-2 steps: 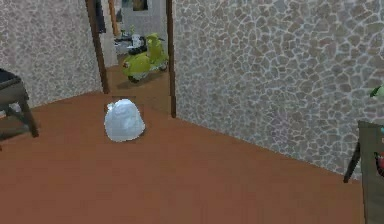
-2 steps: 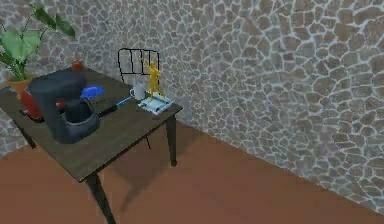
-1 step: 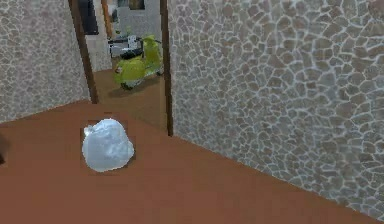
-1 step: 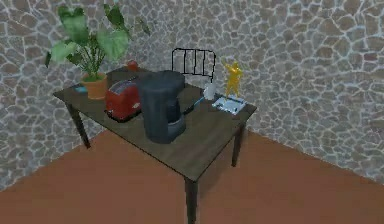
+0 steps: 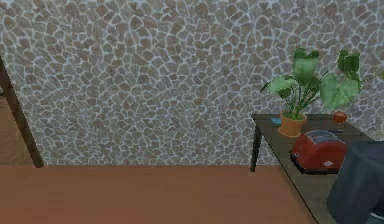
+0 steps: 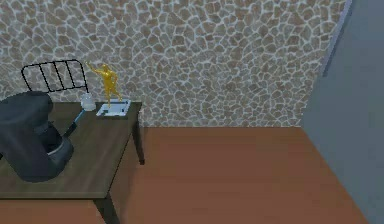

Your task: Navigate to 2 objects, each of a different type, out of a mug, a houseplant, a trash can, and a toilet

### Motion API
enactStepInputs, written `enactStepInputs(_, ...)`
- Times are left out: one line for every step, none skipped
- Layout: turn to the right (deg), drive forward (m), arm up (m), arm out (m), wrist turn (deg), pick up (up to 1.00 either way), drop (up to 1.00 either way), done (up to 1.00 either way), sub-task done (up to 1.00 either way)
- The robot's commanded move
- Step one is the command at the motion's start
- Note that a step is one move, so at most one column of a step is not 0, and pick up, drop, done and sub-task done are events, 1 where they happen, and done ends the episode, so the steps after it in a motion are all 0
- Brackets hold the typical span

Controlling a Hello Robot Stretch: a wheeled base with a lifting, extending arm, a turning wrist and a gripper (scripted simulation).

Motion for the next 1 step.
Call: enactStepInputs(0.0,0.40,0.00,0.00,0.0,0.00,0.00,0.00,0.00)
